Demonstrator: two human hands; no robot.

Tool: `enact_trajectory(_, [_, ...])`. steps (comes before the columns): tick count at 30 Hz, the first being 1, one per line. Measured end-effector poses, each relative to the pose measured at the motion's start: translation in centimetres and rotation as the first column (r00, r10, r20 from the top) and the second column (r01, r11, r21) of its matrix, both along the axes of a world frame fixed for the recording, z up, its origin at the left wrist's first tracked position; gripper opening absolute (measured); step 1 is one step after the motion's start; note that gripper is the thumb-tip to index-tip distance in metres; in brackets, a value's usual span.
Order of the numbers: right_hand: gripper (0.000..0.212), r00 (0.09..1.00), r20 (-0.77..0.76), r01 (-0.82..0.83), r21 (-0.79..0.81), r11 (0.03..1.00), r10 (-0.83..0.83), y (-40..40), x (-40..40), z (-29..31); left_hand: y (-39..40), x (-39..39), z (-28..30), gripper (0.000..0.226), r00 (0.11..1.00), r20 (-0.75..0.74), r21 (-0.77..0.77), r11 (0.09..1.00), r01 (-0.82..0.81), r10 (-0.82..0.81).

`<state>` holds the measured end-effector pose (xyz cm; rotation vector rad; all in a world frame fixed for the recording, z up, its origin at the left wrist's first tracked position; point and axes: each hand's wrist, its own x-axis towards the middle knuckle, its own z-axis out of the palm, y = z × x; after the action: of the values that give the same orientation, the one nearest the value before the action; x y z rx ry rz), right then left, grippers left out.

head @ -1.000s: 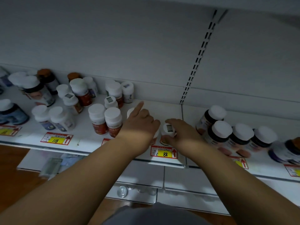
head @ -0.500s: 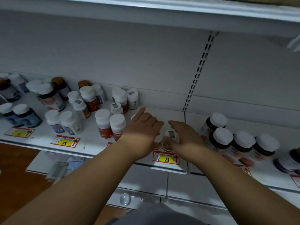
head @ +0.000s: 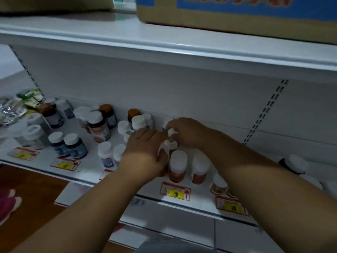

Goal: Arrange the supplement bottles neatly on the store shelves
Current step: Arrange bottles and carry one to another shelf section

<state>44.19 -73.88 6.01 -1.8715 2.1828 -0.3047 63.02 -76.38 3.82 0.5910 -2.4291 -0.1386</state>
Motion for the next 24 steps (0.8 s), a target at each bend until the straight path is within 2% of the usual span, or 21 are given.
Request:
enact_trajectory(2, [0.029,0.994,-0.11,-0.01,0.154,0.988,0.027,-2.0,0.5,-0.4,-1.2,0.6,-0.1,0.035,0.999,0.023,0.015,0.999,0.03,-0.03])
enact_trajectory(5, [0.023,0.965,-0.263,0.039,0.244,0.969,0.028,-4.2,1.3,-1.3,-2.6,1.2,-0.4,0.032,0.994,0.074,0.059,0.995,0.076,-0.08])
enact_trajectory(7, [0.031,0.957,-0.285,0.147,0.335,0.931,-0.049,-5.6,1.7,-2.0,-3.2,1.4,-0.7,0.031,0.987,0.123,0.099,0.991,0.095,-0.107])
enact_trajectory(9, [0.042,0.936,-0.313,0.296,0.443,0.846,-0.164,-6.0,2.0,-2.1,-3.8,1.4,-0.8,0.033,0.977,0.165,0.145,0.983,0.111,-0.135])
enact_trajectory(10, [0.032,0.925,-0.32,0.33,0.405,0.853,-0.206,-6.0,1.9,-2.3,-4.0,1.4,-0.9,0.035,0.972,0.184,0.165,0.979,0.117,-0.147])
enact_trajectory(12, [0.008,0.913,-0.315,0.337,0.221,0.915,-0.26,-5.5,1.7,-2.5,-4.5,1.3,-1.0,0.037,0.963,0.207,0.19,0.973,0.135,-0.174])
enact_trajectory(15, [0.013,0.919,-0.274,0.334,0.153,0.93,-0.285,-3.8,1.5,-2.4,-4.8,1.4,-1.1,0.039,0.961,0.185,0.209,0.964,0.167,-0.207])
enact_trajectory(17, [0.024,0.926,-0.159,0.36,0.1,0.928,-0.342,-2.4,1.2,-1.9,-4.9,1.4,-1.0,0.038,0.967,0.141,0.207,0.962,0.18,-0.212])
enact_trajectory(20, [0.029,0.916,0.077,0.4,-0.135,0.906,-0.393,0.5,1.1,0.2,-5.2,1.2,-0.8,0.044,0.979,0.06,0.222,0.959,0.176,-0.193])
enact_trajectory(22, [0.026,0.898,0.172,0.438,-0.28,0.854,-0.404,2.3,1.4,2.2,-5.3,0.7,-0.4,0.051,0.984,0.0,0.265,0.948,0.174,-0.18])
enact_trajectory(24, [0.024,0.884,0.25,0.462,-0.354,0.813,-0.394,3.9,2.1,4.1,-5.0,0.1,0.3,0.056,0.981,-0.064,0.302,0.933,0.196,-0.185])
